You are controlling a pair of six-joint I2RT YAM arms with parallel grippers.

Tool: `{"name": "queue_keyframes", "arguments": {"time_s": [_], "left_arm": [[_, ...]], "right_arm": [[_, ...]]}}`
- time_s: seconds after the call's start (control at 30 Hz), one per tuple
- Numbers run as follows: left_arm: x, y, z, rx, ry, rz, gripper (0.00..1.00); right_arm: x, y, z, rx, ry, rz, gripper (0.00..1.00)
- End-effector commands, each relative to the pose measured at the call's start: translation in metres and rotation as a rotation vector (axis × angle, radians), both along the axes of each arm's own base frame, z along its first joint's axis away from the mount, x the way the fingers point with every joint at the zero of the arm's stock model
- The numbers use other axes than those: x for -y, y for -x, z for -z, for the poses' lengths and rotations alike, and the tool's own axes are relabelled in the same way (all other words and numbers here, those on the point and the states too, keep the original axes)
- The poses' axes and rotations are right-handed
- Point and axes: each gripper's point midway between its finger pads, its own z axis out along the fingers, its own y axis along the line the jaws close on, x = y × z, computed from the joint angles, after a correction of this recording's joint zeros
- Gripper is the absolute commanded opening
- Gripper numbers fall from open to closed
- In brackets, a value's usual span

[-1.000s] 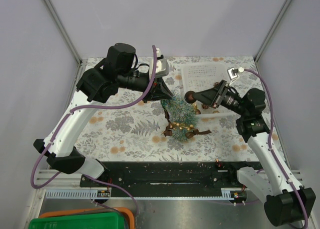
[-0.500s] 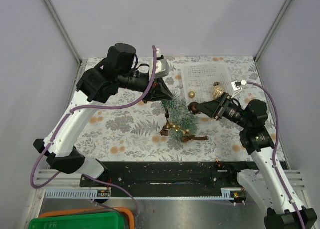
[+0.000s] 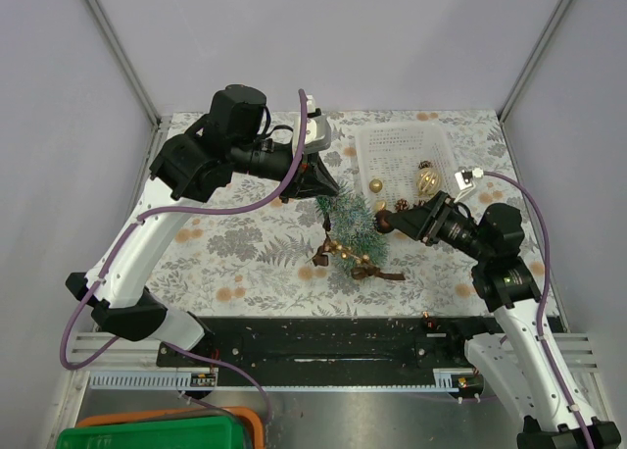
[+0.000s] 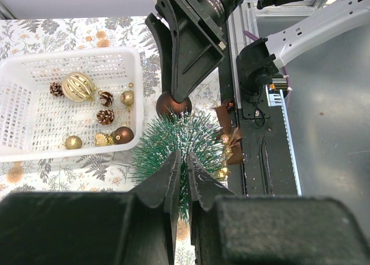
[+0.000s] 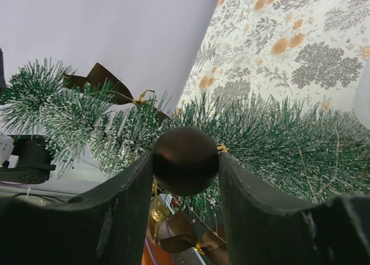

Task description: Decorate the small christmas tree

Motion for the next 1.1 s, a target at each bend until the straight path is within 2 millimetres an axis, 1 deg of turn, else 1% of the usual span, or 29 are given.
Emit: {"name": "queue_keyframes", "arguments": {"time_s": [0.0,0.1,0.17,0.23,0.33,0.63,0.87,1.07], "left_arm": [[-0.001,0.007,-0.026,0.059,0.07,0.019,0.12],[-0.001,0.007,-0.026,0.058,0.07,0.021,0.12],[0.0,0.007,-0.025,0.058,0.069,0.022,0.12],[0.0,0.007,-0.025,0.056,0.068,0.022,0.12],[0.0,0.006,-0.025,0.055,0.069,0.022,0.12],[0.002,0.006,-0.024,0.052,0.065,0.023,0.12],[0.001,0.005,-0.024,0.053,0.065,0.021,0.12],[0.001,0.006,-0.024,0.051,0.065,0.022,0.12]], "right_arm": [[0.005,-0.004,0.005,0.013,0.033,0.037,0.47],[0.006,-0.005,0.008,0.01,0.039,0.044,0.51],[0.007,-0.006,0.008,0.012,0.048,0.051,0.56],[0.009,-0.007,0.012,0.01,0.066,0.06,0.62],[0.011,-0.007,0.013,0.014,0.089,0.073,0.68],[0.015,-0.007,0.014,0.015,0.12,0.088,0.69],[0.022,-0.004,0.015,0.027,0.181,0.116,0.7],[0.026,-0.003,0.02,0.017,0.217,0.124,0.71]]}}
